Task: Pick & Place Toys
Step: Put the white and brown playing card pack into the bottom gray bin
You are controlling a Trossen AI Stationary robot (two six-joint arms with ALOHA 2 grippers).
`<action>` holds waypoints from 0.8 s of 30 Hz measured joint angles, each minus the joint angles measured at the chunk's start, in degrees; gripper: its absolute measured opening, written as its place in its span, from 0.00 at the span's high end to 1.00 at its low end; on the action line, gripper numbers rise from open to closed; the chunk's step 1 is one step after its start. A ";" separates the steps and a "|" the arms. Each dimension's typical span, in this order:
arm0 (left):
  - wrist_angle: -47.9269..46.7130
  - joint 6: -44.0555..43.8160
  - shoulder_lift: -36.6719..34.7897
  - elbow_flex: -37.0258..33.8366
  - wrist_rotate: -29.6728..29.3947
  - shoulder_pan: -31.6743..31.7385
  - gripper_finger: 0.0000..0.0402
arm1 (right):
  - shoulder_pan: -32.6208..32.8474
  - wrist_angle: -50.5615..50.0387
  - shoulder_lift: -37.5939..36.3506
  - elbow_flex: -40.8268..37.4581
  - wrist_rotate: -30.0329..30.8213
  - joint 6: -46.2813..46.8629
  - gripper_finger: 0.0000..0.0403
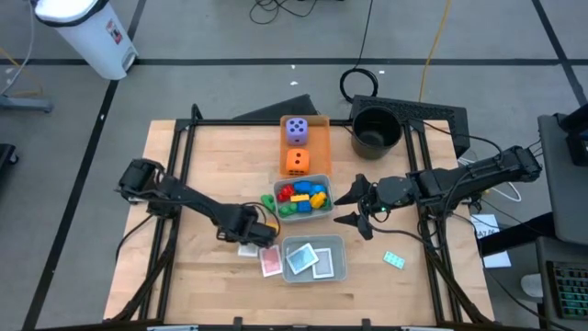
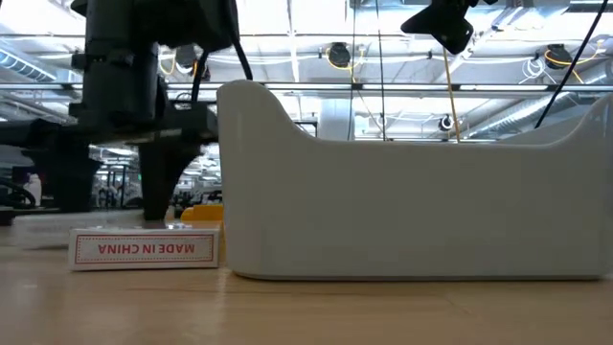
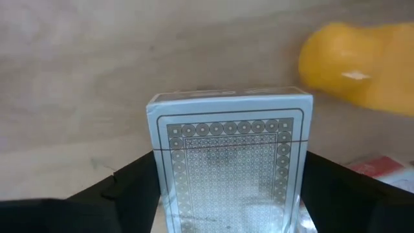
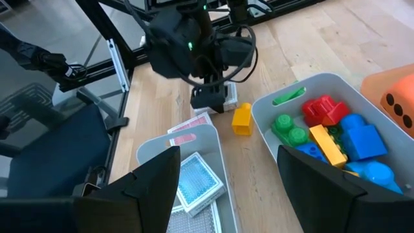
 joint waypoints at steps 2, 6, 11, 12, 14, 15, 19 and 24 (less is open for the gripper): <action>-1.67 1.07 -1.48 0.05 -0.76 0.01 0.22 | -0.01 0.10 0.00 0.00 -0.01 0.00 0.38; -5.66 2.90 -5.67 0.03 -4.24 -0.02 0.25 | 0.00 0.12 0.01 0.00 -0.01 0.00 0.38; -5.01 6.02 -13.10 0.03 -12.59 -0.28 0.25 | 0.00 1.38 0.01 0.00 -0.17 1.74 0.38; -3.78 7.30 -14.84 0.03 -14.77 -0.30 0.25 | -0.03 2.52 0.01 0.00 -0.95 2.76 0.38; -0.79 11.48 -18.13 0.03 -19.54 -0.46 0.24 | -0.38 5.63 -0.01 0.00 -3.17 5.52 0.38; 1.63 14.59 -19.67 0.03 -21.70 -0.58 0.23 | -0.64 7.65 0.00 0.00 -4.64 7.29 0.38; 15.66 30.89 -23.84 0.10 -24.51 0.09 0.23 | -2.16 14.90 0.01 0.02 -9.14 15.85 0.38; 30.87 43.99 -24.02 0.54 -20.72 2.15 0.25 | -4.46 15.28 0.14 0.02 -11.41 22.72 0.38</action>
